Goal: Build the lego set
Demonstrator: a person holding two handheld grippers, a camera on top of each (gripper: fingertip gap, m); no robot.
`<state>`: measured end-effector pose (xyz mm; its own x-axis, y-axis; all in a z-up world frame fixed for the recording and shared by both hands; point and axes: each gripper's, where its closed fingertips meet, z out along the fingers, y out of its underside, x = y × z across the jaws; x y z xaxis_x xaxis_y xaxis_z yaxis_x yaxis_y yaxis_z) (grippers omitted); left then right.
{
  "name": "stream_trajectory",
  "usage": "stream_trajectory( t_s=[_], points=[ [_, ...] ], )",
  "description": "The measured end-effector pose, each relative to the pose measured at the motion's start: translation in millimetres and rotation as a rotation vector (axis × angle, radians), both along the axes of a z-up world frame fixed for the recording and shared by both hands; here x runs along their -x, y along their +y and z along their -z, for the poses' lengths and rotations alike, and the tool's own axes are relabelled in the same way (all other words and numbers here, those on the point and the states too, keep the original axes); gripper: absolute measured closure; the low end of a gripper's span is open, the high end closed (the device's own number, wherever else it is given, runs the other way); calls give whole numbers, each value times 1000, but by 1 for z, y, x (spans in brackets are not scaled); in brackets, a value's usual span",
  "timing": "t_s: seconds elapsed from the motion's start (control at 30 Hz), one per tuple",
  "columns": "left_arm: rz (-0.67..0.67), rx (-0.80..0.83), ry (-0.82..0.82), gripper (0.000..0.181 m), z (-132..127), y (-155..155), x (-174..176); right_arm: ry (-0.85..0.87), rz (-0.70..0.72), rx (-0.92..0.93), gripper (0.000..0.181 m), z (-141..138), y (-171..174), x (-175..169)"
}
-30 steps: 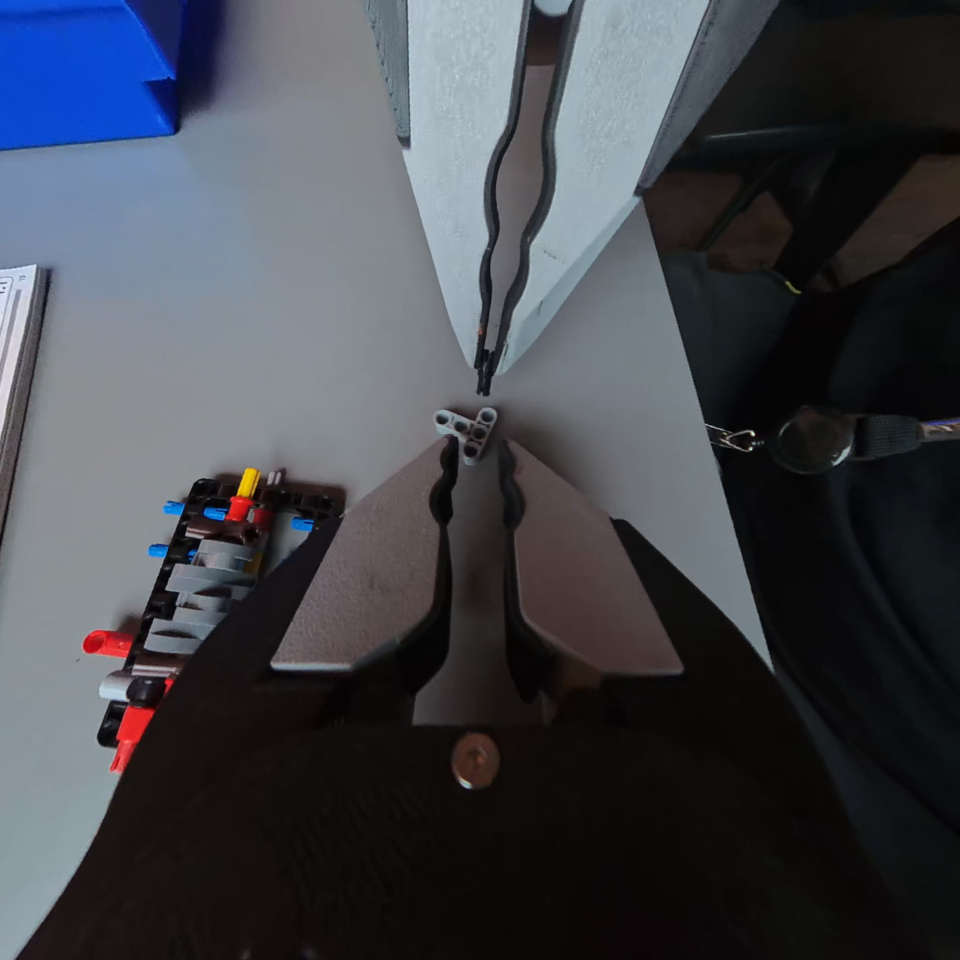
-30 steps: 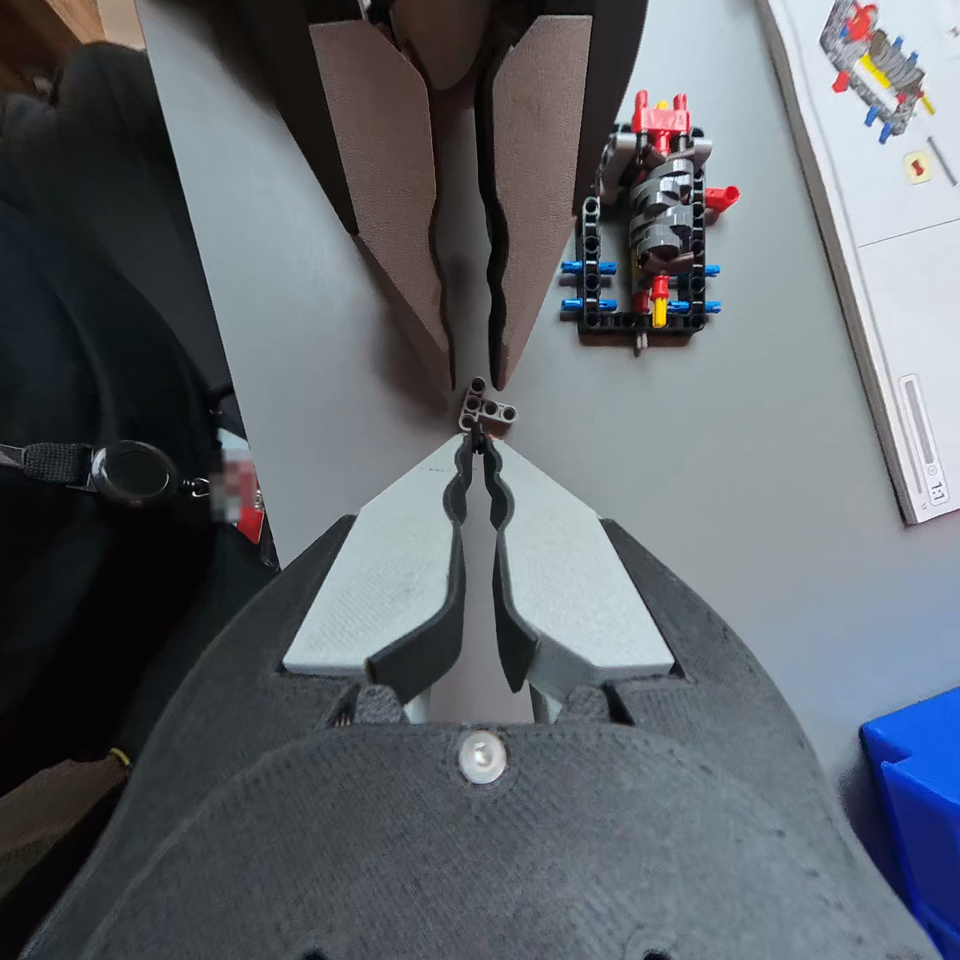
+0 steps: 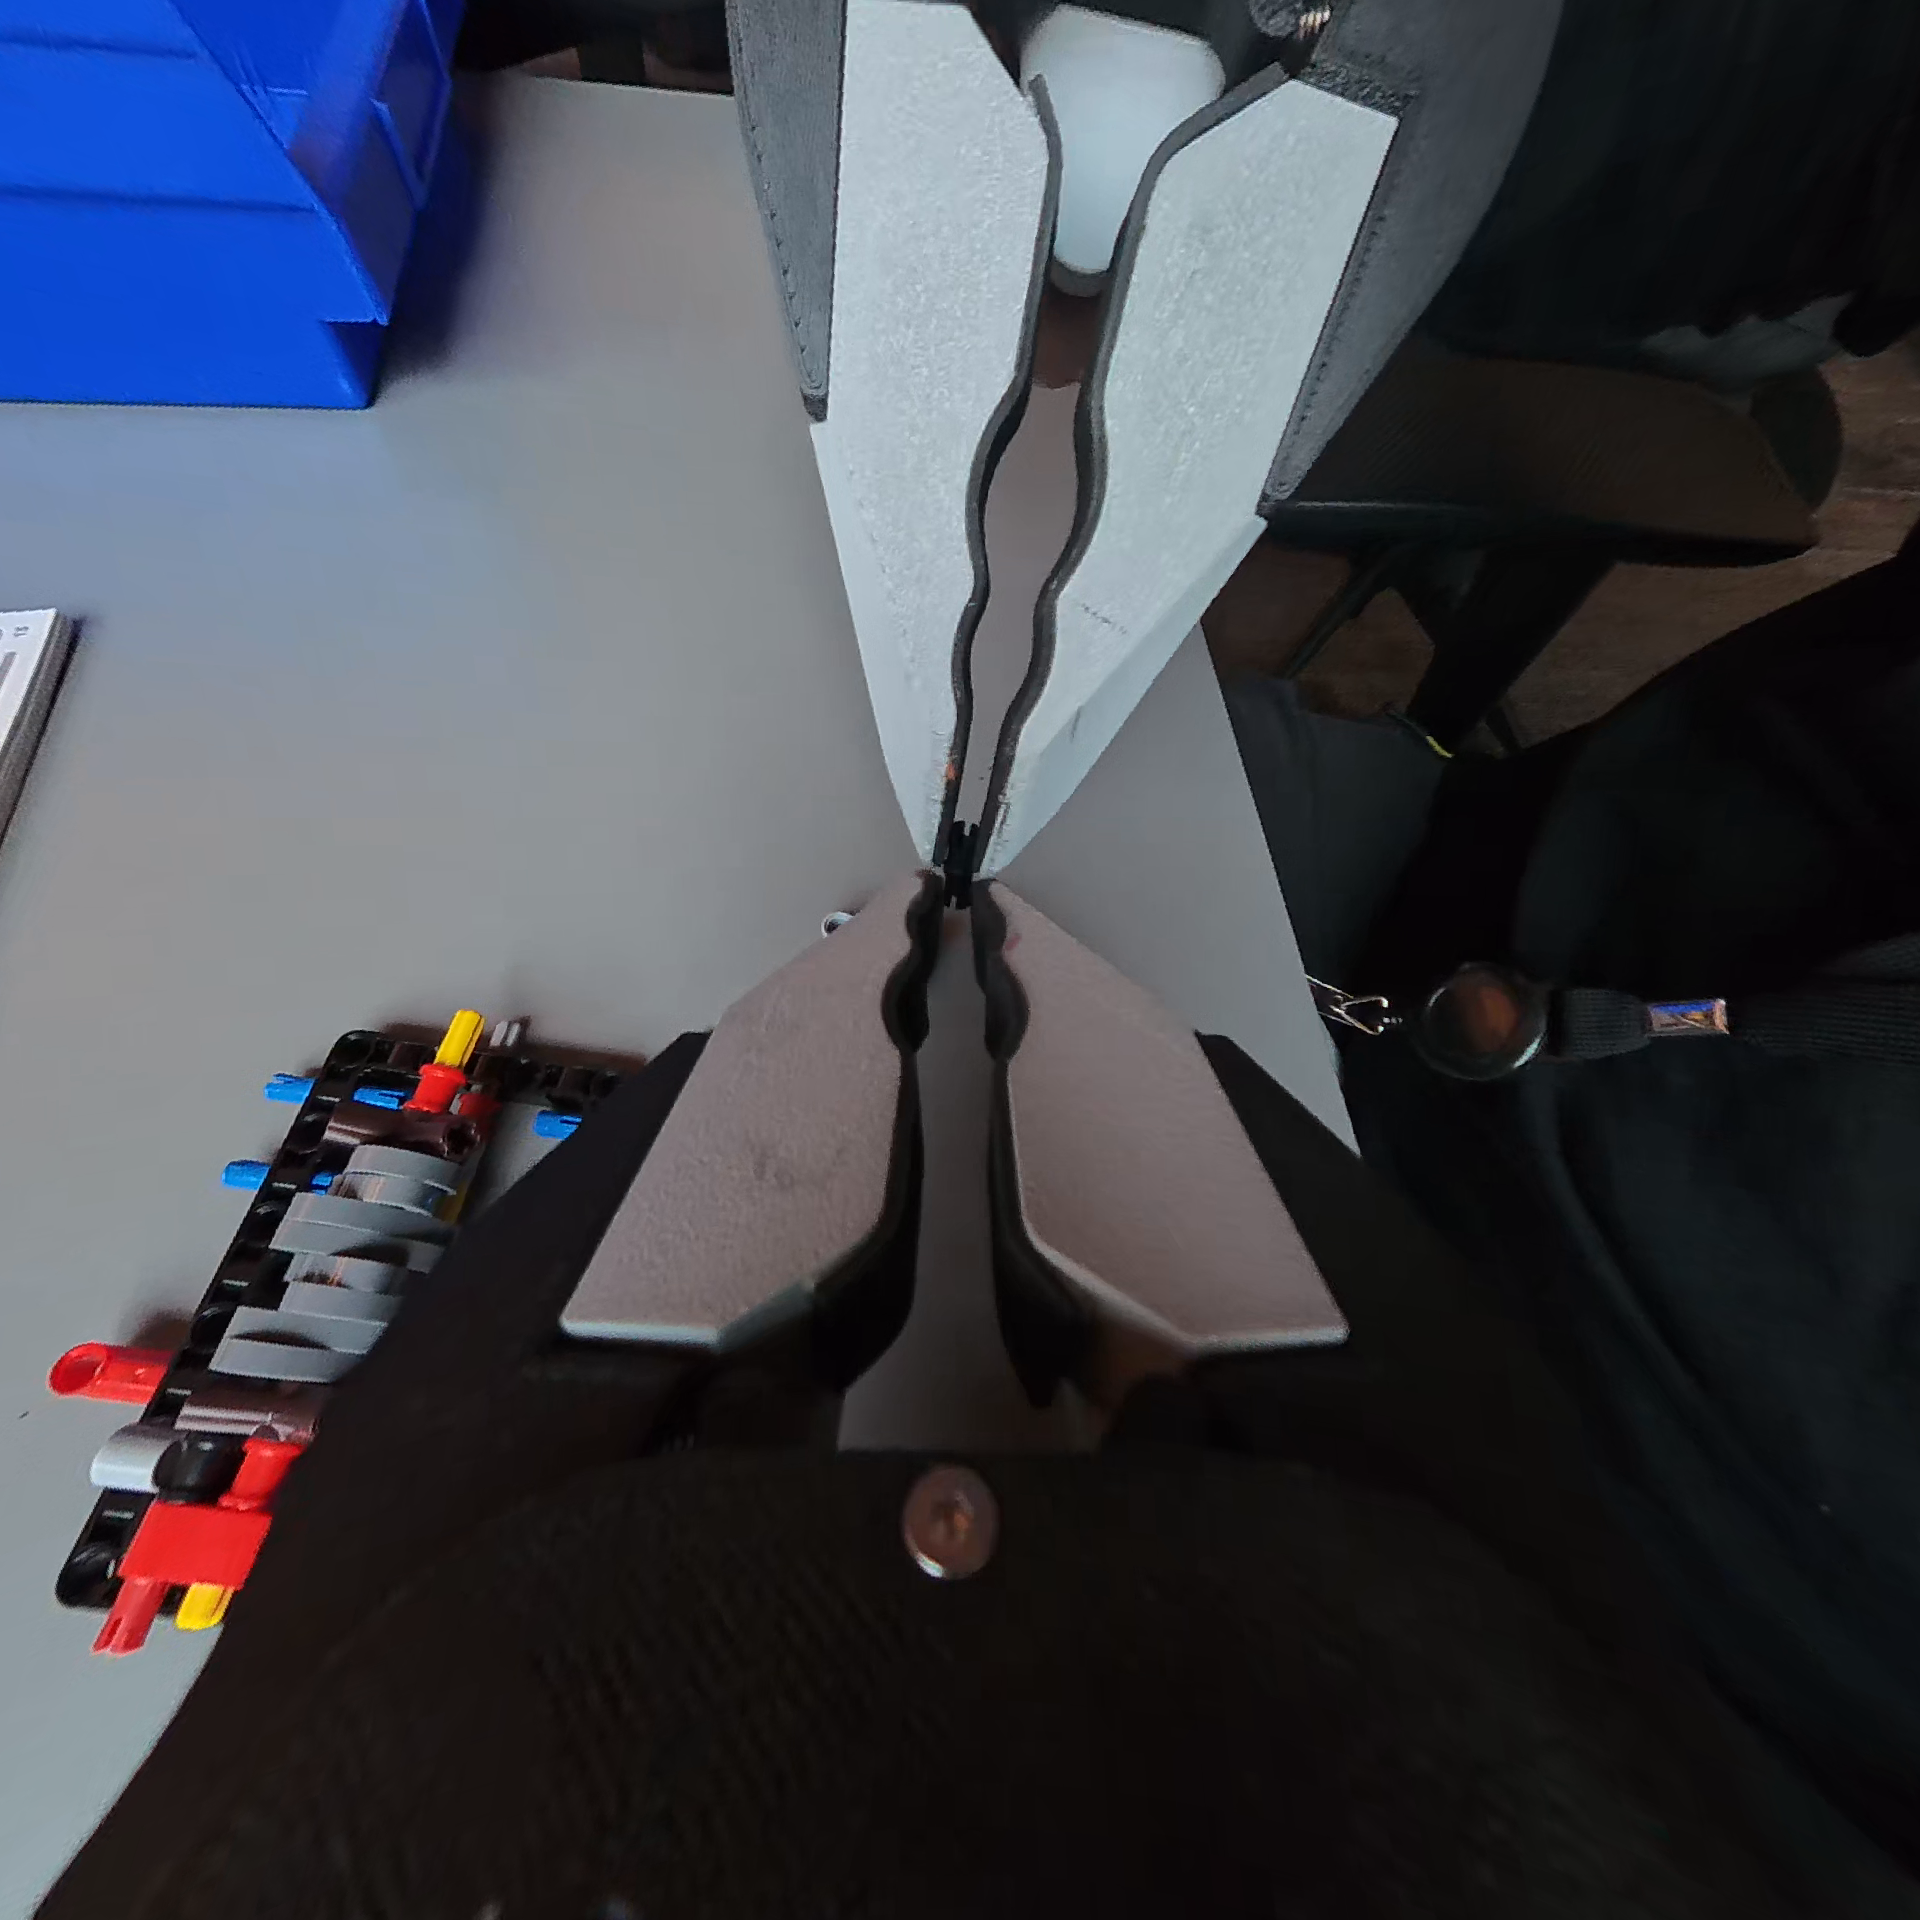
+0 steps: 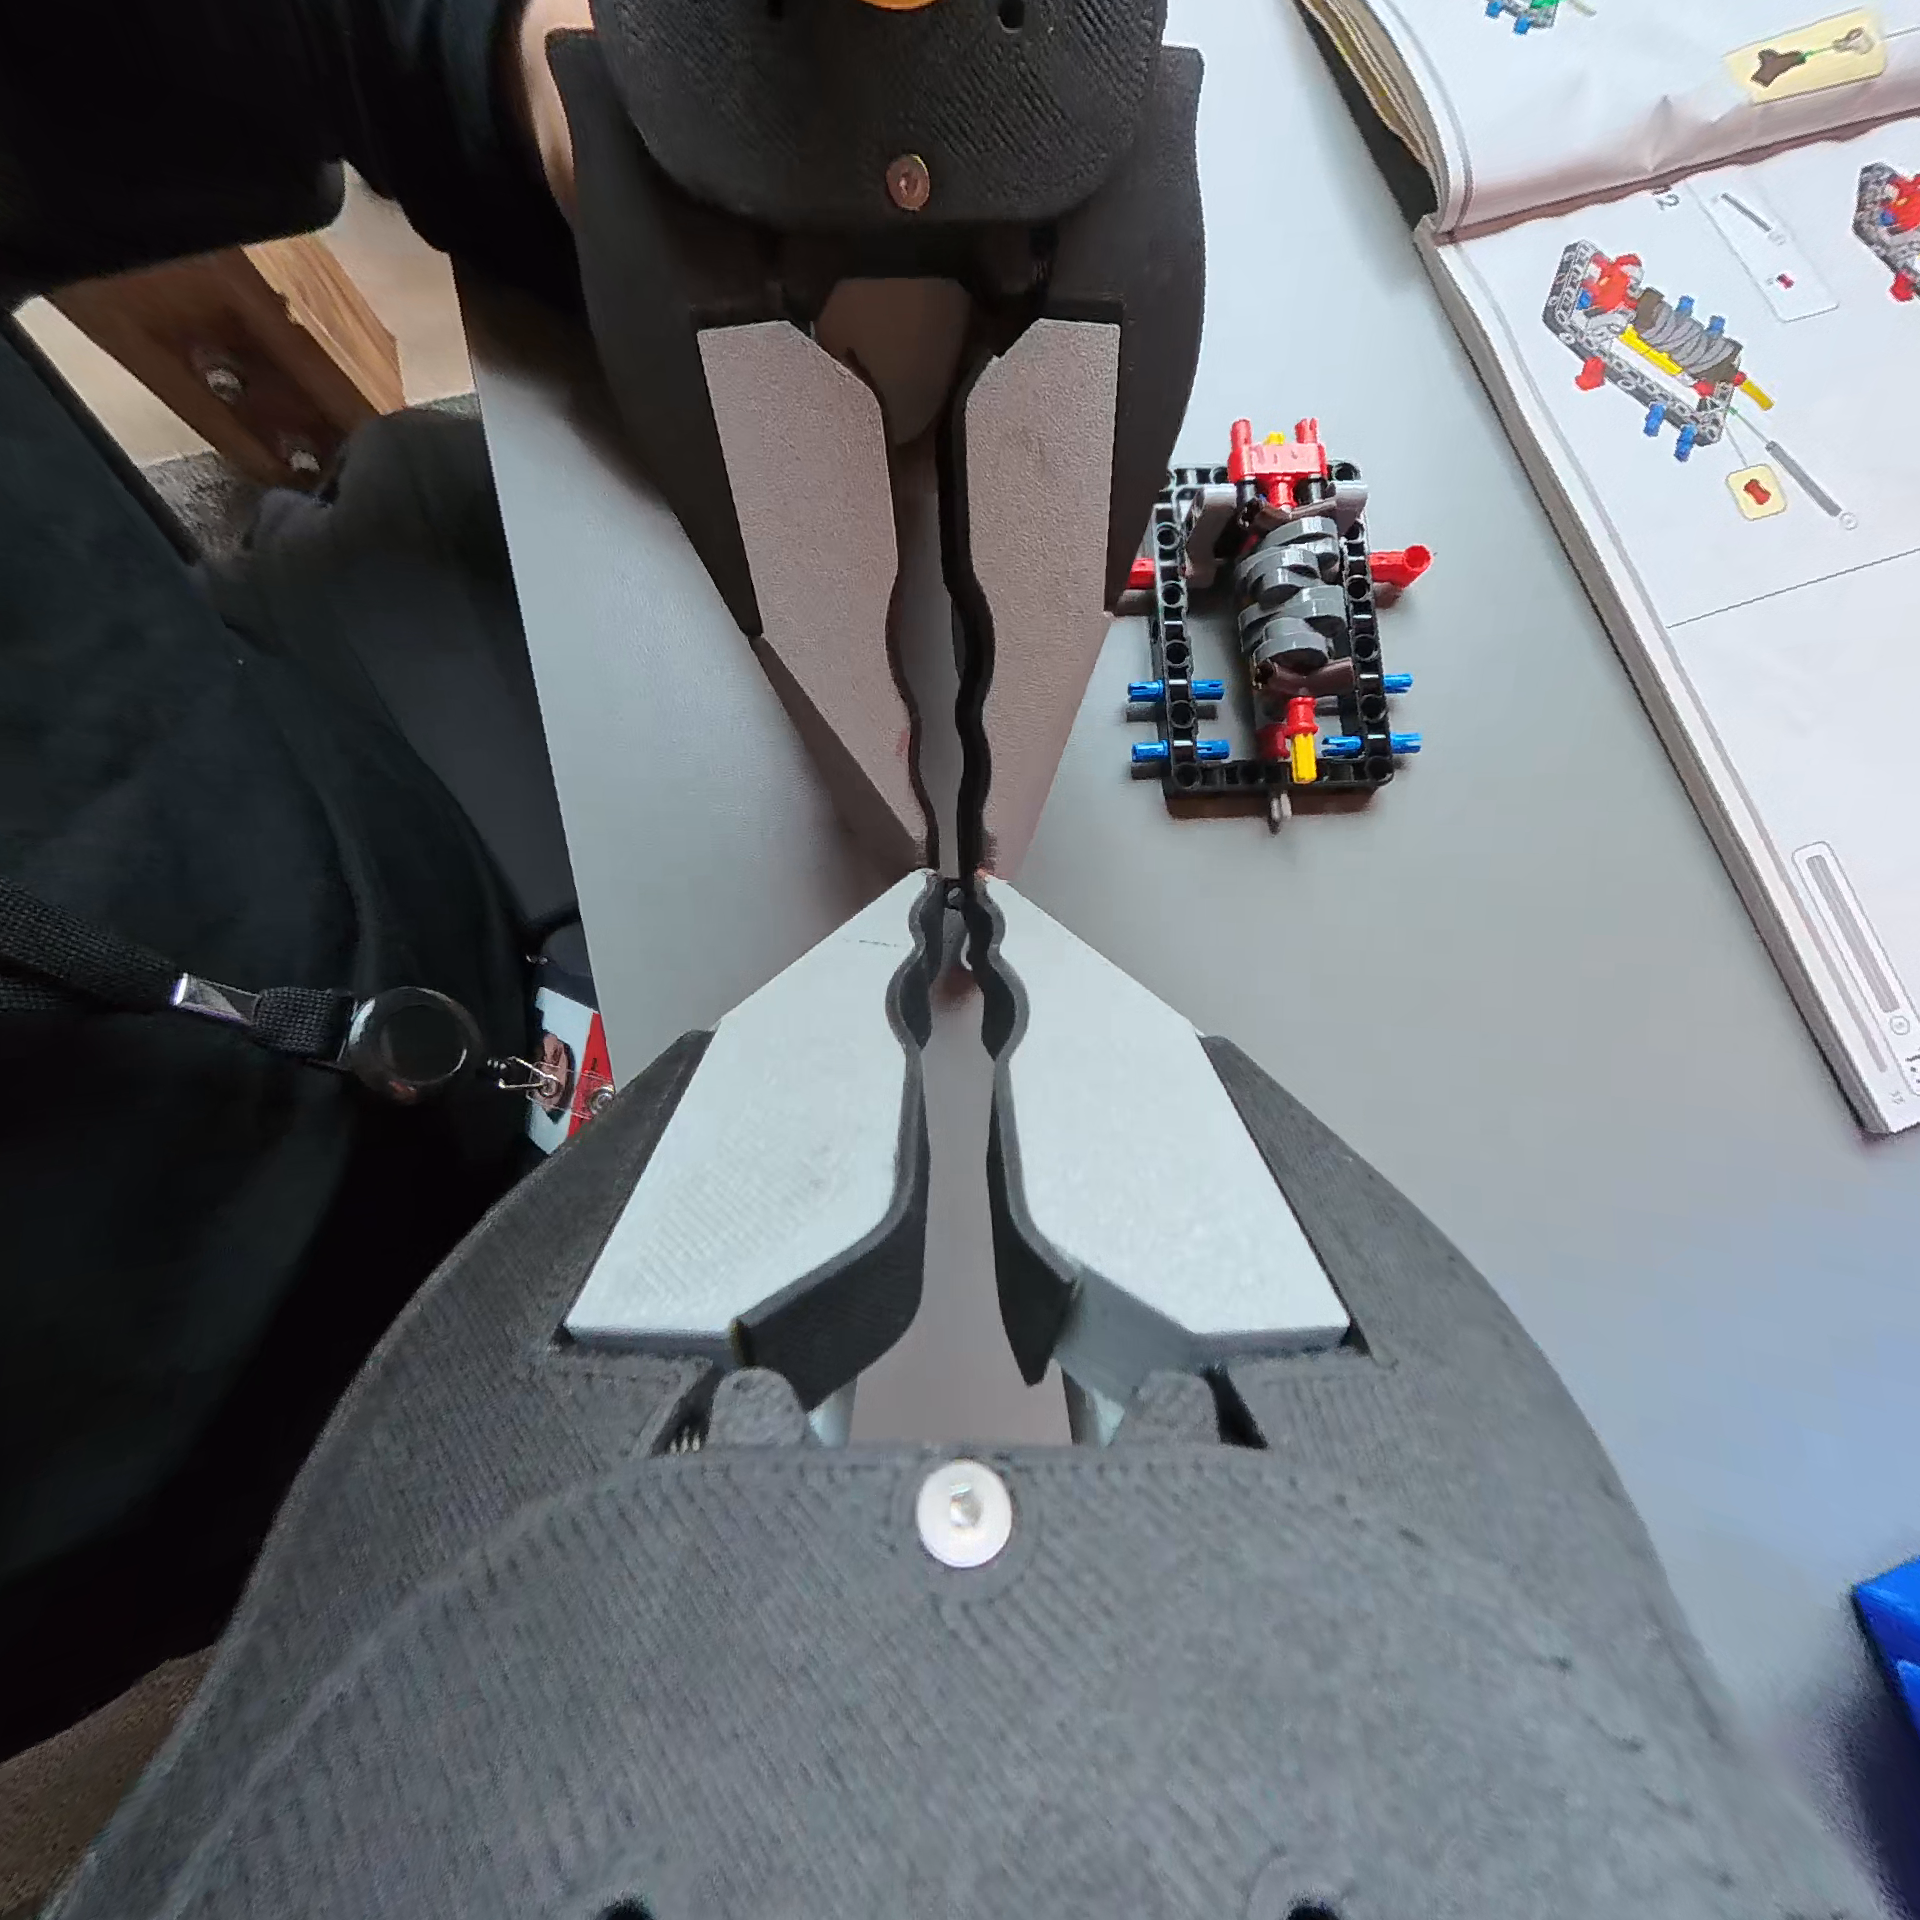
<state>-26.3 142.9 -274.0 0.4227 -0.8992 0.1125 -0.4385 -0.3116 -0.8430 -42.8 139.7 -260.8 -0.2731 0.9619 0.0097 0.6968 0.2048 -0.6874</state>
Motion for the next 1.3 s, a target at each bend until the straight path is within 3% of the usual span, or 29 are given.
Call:
stream_trajectory(
  t_s=[0.57,0.63,0.97,1.3],
  points=[
    [-17,35,-95,179,-11,4,1,176,97,253,180,-12,4,5],
    [-16,51,-85,172,-8,4,3,167,122,283,180,-11,9,2],
    [2,29,152,164,23,5,16,18,126,130,180,23,11,-4],
    [9,32,208,174,32,6,12,-6,107,102,180,30,10,-2]
  ],
)
